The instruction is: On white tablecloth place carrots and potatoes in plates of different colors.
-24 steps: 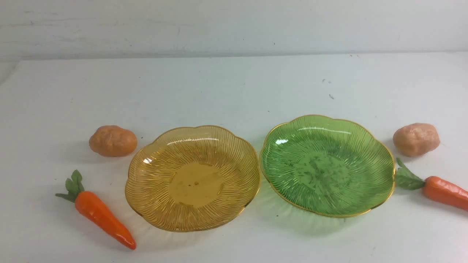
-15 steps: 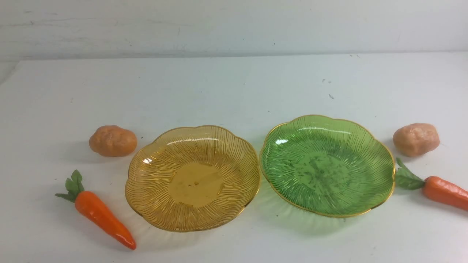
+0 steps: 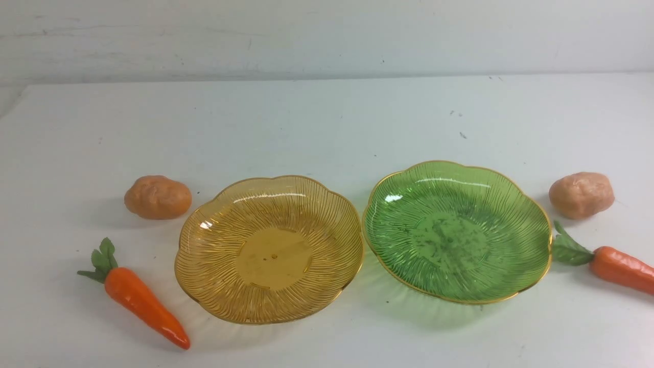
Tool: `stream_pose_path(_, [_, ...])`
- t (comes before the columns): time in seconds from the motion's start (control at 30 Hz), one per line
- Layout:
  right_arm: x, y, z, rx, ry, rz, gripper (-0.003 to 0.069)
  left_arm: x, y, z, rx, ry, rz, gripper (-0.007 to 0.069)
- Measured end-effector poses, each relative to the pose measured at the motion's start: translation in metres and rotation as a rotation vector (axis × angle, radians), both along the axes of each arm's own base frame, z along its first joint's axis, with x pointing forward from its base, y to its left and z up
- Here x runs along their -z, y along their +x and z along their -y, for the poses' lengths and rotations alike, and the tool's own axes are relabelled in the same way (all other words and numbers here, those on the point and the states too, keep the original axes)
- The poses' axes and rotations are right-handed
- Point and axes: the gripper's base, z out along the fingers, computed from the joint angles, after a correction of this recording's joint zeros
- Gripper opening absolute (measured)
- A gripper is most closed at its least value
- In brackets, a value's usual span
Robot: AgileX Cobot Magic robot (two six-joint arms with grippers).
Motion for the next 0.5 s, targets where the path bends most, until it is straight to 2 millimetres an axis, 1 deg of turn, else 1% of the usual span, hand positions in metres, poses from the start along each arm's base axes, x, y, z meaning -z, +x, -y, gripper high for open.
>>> stream_pose_path(0.3, [0.0000,0.0000,0.0001,0.000,-0.006,0.000,-0.0015,0.0000,0.0000,0.0000,0.000,0.000,0.000,-0.0003])
stream_pose_path(0.5, [-0.0001,0.0002,0.0027,0.007,-0.110,0.009,-0.0015,0.0000,0.0000,0.0000,0.000,0.000,0.000,-0.0003])
